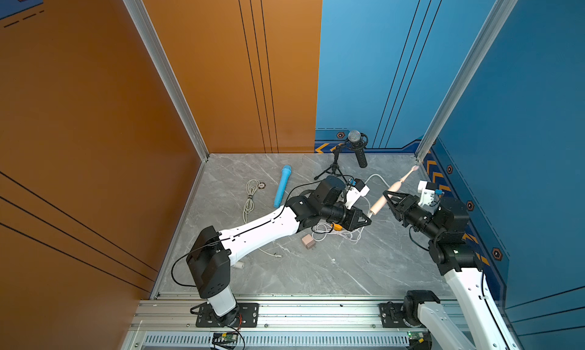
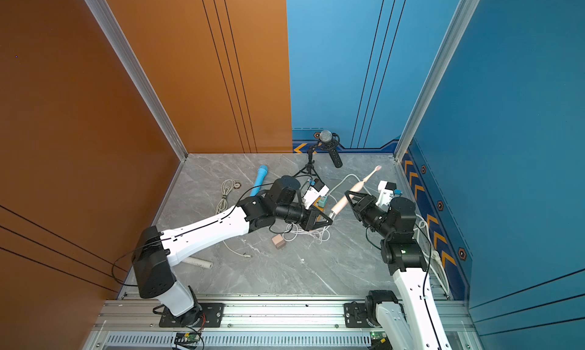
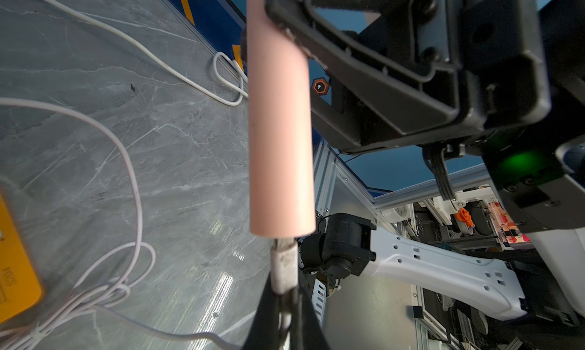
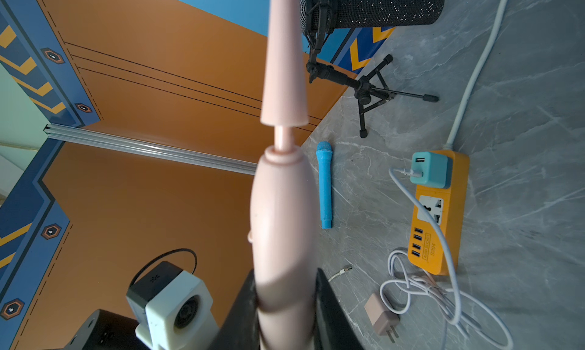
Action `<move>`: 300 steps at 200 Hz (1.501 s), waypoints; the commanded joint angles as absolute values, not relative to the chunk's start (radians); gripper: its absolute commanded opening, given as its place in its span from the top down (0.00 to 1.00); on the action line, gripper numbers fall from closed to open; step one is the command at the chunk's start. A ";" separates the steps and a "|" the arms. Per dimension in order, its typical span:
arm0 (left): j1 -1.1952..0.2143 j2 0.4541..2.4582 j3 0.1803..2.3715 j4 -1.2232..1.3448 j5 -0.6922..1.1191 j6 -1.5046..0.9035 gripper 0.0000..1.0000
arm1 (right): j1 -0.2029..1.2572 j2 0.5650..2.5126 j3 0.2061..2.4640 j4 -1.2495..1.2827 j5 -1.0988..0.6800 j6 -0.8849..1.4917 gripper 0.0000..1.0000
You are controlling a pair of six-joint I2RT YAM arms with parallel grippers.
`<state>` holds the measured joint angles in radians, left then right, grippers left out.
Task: Charge the electric toothbrush
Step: Insert the charging cable into the electric toothbrush.
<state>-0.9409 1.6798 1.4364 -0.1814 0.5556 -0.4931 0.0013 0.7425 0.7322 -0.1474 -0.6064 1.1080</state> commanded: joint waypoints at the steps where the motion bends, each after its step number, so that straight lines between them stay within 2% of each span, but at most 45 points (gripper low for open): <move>1: -0.942 1.688 1.476 -0.176 0.571 -0.465 1.00 | 0.015 0.738 0.756 -0.169 -0.643 1.072 0.99; 126: -0.924 1.705 1.475 -0.179 0.594 -0.451 1.00 | 0.014 0.729 0.740 -0.133 -0.702 1.083 1.00; 241: -0.905 1.675 1.489 -0.231 0.625 -0.408 1.00 | 0.024 0.725 0.712 -0.177 -0.744 0.963 1.00; 300: -0.903 1.671 1.584 -0.241 0.623 -0.361 1.00 | 0.047 0.731 0.675 -0.215 -0.772 0.876 1.00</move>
